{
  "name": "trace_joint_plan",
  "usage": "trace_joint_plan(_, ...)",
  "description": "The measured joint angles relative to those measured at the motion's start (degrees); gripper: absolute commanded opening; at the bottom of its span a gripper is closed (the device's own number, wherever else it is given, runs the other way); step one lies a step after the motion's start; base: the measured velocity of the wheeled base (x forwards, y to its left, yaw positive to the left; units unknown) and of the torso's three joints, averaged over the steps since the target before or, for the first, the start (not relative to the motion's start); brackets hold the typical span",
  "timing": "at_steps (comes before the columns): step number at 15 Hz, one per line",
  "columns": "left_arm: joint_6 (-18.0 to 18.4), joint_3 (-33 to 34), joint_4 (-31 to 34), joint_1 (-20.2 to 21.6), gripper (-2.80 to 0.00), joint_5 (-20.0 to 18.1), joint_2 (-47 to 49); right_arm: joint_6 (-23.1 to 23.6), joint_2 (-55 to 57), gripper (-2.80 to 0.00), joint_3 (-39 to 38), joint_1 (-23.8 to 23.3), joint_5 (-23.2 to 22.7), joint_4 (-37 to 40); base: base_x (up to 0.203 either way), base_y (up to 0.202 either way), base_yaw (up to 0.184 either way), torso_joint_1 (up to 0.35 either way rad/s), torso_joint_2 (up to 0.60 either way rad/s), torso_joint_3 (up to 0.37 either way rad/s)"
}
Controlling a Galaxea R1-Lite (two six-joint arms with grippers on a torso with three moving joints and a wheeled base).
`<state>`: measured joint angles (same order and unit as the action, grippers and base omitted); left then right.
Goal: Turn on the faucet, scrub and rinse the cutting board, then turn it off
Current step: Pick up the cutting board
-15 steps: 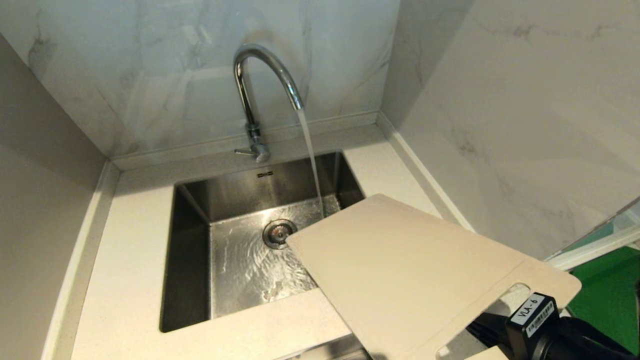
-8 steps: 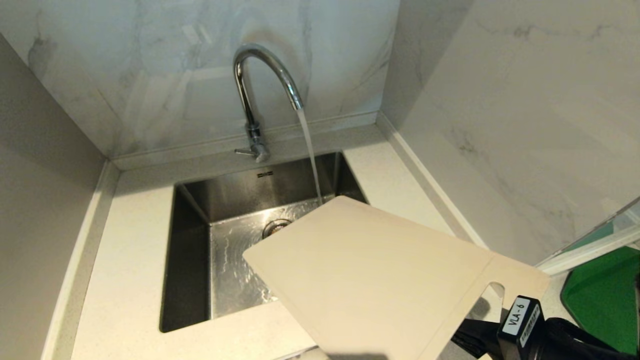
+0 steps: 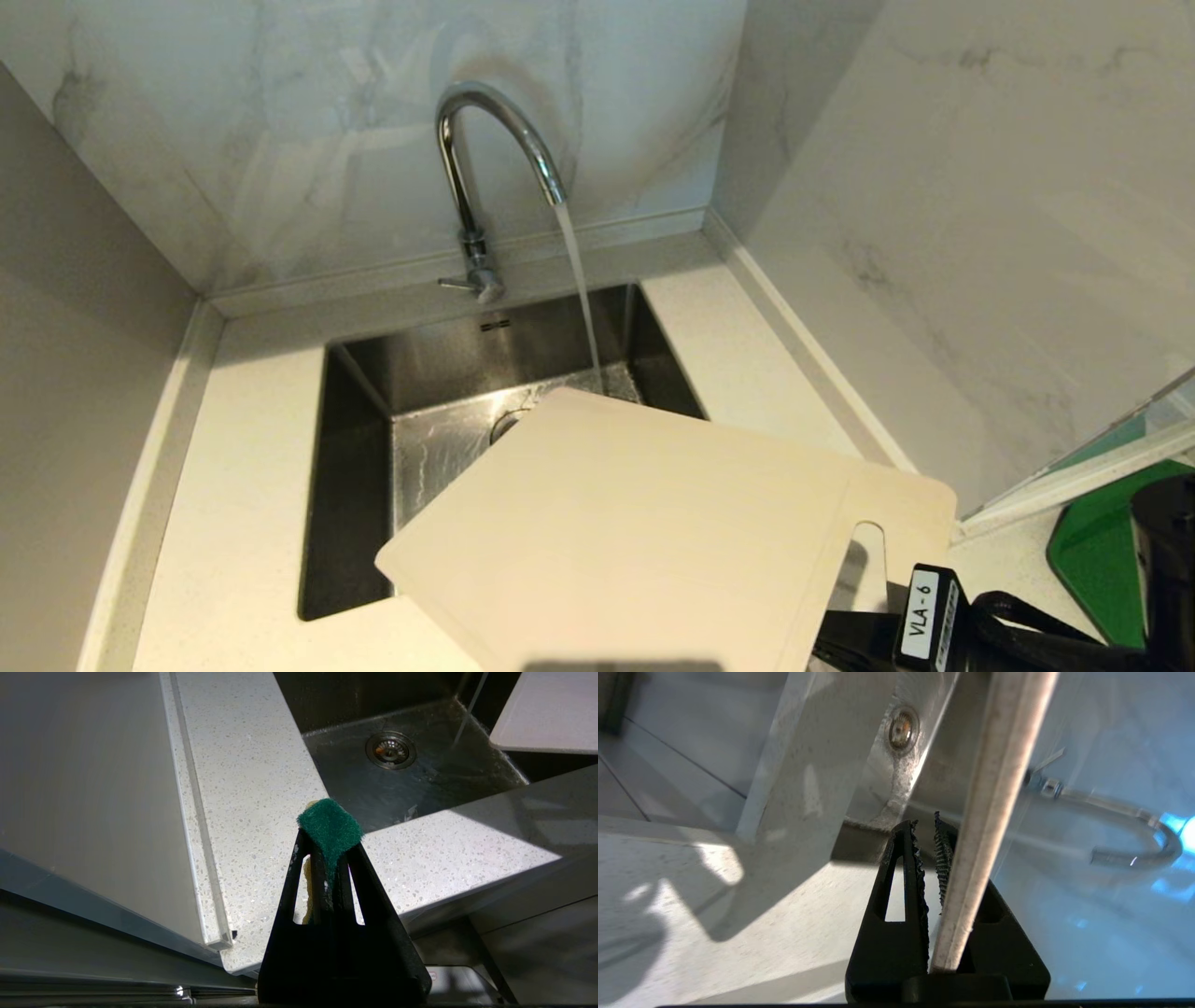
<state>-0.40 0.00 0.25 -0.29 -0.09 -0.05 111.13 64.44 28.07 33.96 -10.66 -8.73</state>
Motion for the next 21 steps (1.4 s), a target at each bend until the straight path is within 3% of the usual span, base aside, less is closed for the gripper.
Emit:
trace_joint_plan(5, 0.0, 0.0, 0.0, 0.1, -2.8, 0.0, 0.0, 13.0, 3.9, -2.8, 3.5, -11.2, -9.5, 1.1, 0.0, 0.0, 0.0, 0.0, 0.0, 0.0)
trace_joint_plan(11, 0.0, 0.0, 0.0, 0.0, -2.8, 0.0, 0.0, 29.7, 10.3, -2.8, 15.2, -15.6, -12.9, 16.0, 0.0, 0.0, 0.0, 0.0, 0.0, 0.0)
trace_joint_plan(18, 0.0, 0.0, 0.0, 0.0, -2.8, 0.0, 0.0, 39.5, 15.7, -2.8, 21.5, -19.9, -15.0, 21.0, 0.0, 0.0, 0.0, 0.0, 0.0, 0.0)
trace_joint_plan(21, 0.0, 0.0, 0.0, 0.1, -2.8, 0.0, 0.0, 41.2, 17.4, -2.8, 24.2, -21.1, -15.2, 21.1, 0.0, 0.0, 0.0, 0.0, 0.0, 0.0)
